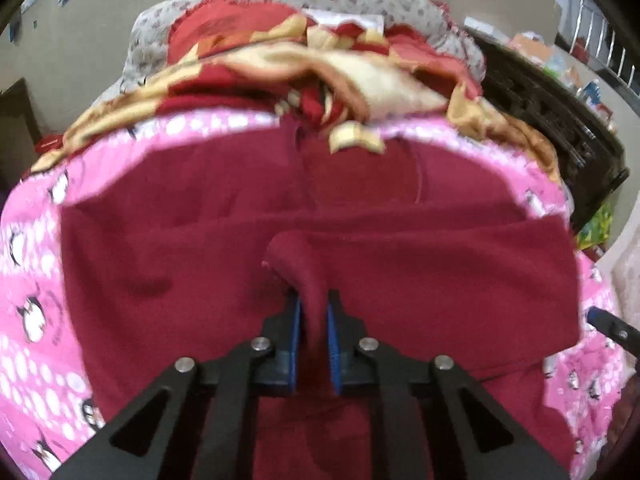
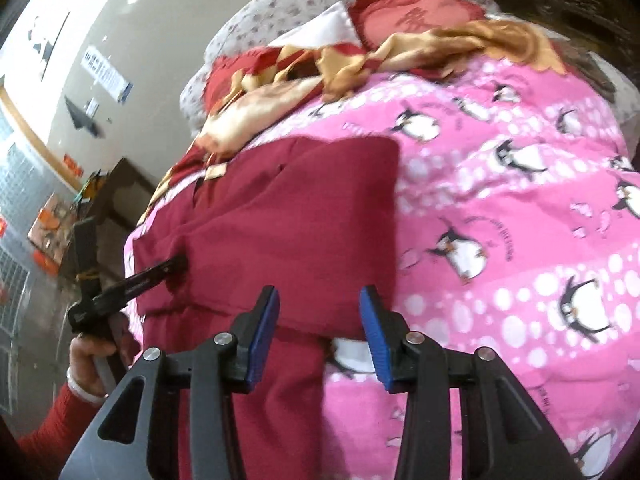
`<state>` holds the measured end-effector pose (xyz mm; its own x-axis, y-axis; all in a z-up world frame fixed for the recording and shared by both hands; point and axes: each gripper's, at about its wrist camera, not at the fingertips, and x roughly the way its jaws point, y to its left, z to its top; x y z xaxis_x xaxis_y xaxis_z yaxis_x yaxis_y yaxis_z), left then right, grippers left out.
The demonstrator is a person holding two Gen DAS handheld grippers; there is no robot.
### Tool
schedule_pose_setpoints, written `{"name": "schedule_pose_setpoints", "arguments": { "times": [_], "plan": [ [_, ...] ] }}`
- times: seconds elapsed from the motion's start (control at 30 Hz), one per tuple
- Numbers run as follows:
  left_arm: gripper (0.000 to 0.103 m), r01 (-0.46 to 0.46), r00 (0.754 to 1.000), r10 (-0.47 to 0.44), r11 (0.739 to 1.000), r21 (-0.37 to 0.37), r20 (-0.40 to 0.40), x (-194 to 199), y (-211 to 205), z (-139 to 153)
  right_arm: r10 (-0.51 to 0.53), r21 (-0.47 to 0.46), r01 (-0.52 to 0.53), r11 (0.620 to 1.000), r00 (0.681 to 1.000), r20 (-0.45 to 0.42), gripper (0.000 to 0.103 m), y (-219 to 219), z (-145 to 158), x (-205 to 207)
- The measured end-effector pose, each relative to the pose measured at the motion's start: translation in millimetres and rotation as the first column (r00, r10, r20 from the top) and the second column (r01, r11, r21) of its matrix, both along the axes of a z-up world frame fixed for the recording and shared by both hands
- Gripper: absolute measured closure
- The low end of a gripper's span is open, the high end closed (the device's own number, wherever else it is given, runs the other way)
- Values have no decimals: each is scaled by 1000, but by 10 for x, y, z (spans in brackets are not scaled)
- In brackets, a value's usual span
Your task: Fold small clothes
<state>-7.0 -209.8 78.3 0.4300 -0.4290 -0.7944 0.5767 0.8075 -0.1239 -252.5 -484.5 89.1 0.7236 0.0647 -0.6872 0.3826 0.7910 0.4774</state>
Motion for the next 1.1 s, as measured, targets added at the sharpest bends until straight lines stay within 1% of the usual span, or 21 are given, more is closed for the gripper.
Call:
{"name": "schedule_pose_setpoints", "arguments": {
  "times": [0.03, 0.1, 0.13, 0.17, 0.2, 0.27, 0.3, 0.37, 0.47, 0.53, 0.6, 0.63, 0.67, 0.73, 0.8, 0.83, 0.9, 0.93, 1.0, 1.07, 1.1],
  "plan": [
    [91, 1, 1000, -1, 999, -53, 7, -9, 96, 144, -11, -4, 11, 1000, 1000, 6, 35, -27, 22, -5],
    [91, -12, 999, 17, 994, -107, 51, -22, 287, 372, -23, -17, 23, 1000, 1000, 6, 35, -79, 52, 31],
    [91, -32, 996, 41, 994, -106, 82, -28, 395, 446, -26, -35, 26, 999, 1000, -3, 33, -98, 58, 80],
    [91, -48, 994, 57, 995, -91, 95, -25, 482, 467, -28, -48, 28, 998, 1000, -7, 31, -101, 58, 120],
    [91, -57, 994, 64, 995, -81, 94, -10, 537, 456, -36, -66, 35, 997, 999, -12, 30, -119, 51, 181],
    [91, -82, 994, 86, 995, -57, 65, 44, 664, 343, -44, -73, 43, 996, 999, -16, 22, -159, 21, 309],
    [91, -97, 994, 99, 994, -40, 44, 76, 708, 252, -48, -63, 47, 997, 999, -17, 20, -184, -7, 387],
    [91, -101, 994, 102, 994, -31, 28, 81, 740, 169, -45, -44, 44, 998, 999, -26, 20, -209, -57, 549],
    [91, -108, 991, 109, 994, -20, 75, 33, 783, 172, -10, -54, 7, 999, 998, -54, 19, -198, -125, 836],
    [91, -131, 987, 134, 991, -38, 85, 56, 857, 215, 22, -56, -27, 998, 995, -94, 20, -183, -186, 1015],
    [91, -158, 984, 164, 984, -81, 69, 127, 983, 288, 47, -49, -51, 998, 996, -82, 37, -161, -158, 1110],
    [91, -171, 981, 177, 981, -89, 75, 138, 1032, 321, 44, -68, -48, 996, 997, -64, 54, -141, -105, 1118],
    [91, -186, 977, 194, 978, -95, 86, 146, 1084, 343, 51, -98, -54, 994, 998, -30, 57, -106, -10, 1123],
    [91, -205, 973, 212, 975, -87, 93, 168, 1130, 326, 62, -156, -59, 986, 998, 17, 58, -25, 110, 1141],
    [91, -227, 969, 230, 973, -46, 85, 200, 1134, 189, 70, -192, -69, 979, 998, 0, 58, 30, 95, 1227],
    [91, -241, 967, 242, 970, -25, 75, 231, 1119, 96, 76, -189, -79, 979, 997, -25, 58, 31, 38, 1292],
    [91, -253, 967, 253, 968, -3, 20, 273, 1119, -80, 75, -160, -86, 983, 994, -75, 55, -22, -41, 1347],
    [90, -256, 967, 256, 967, -3, 15, 261, 1120, -109, 65, -130, -73, 989, 996, -68, 53, -66, -25, 1296],
    [90, -252, 967, 252, 968, -1, 35, 235, 1116, -114, 40, -92, -42, 995, 999, -27, 48, -119, 61, 1115],
    [89, -248, 968, 248, 969, 4, 43, 234, 1109, -109, 31, -94, -33, 995, 999, -15, 39, -102, 114, 920],
    [89, -250, 968, 250, 968, 2, 38, 248, 1109, -118, 50, -83, -51, 995, 999, -15, 36, -68, 101, 839]
  ]
}}
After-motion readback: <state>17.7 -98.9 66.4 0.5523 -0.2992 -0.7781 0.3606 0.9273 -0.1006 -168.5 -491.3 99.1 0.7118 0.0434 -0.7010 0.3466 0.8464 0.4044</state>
